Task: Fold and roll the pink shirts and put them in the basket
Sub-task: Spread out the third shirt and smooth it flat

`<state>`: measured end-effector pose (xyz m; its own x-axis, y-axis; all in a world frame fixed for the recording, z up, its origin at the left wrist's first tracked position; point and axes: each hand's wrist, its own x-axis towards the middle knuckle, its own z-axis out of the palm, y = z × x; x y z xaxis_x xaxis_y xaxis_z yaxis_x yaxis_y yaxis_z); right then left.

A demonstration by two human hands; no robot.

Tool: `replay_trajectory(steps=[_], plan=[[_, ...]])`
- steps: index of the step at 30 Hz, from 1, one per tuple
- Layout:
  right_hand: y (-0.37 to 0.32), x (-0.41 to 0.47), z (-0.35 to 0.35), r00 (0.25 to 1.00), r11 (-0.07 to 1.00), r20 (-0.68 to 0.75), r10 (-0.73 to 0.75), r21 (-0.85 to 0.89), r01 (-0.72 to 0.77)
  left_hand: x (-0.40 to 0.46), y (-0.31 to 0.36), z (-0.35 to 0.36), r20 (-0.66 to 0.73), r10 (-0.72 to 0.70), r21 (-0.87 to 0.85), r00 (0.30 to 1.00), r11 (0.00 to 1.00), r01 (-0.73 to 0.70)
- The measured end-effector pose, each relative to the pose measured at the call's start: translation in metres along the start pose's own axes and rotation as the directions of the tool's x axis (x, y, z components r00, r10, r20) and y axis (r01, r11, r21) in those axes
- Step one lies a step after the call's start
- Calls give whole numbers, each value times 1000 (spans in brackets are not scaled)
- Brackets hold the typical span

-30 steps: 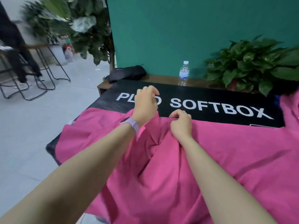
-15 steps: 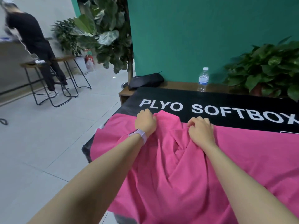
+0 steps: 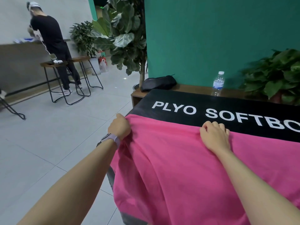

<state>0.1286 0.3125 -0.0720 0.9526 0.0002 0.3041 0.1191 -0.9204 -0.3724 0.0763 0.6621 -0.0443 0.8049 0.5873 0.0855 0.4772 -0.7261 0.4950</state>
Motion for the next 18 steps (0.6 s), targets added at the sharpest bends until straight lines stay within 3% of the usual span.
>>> replay_trajectory(steps=[3, 6, 9, 14, 18], plan=[[-1, 0, -1, 1000, 1000, 6, 4, 6, -4, 9, -1, -12, 131, 4, 38, 991, 999, -9], [-3, -1, 0, 999, 994, 13, -33, -100, 34, 24, 3, -25, 239, -39, -115, 970, 991, 68], [-7, -3, -1, 998, 984, 15, -62, -169, 63, 34, 10, -29, 256, -53, -257, 965, 959, 120], [-3, -5, 2, 987, 984, -105, -125, -140, 110, 46, 20, -25, 105, -27, -429, 994, 900, 70], [1, -1, 2, 993, 998, -101, -54, 34, 57, 35, 13, -9, 19, 70, -388, 997, 920, -58]])
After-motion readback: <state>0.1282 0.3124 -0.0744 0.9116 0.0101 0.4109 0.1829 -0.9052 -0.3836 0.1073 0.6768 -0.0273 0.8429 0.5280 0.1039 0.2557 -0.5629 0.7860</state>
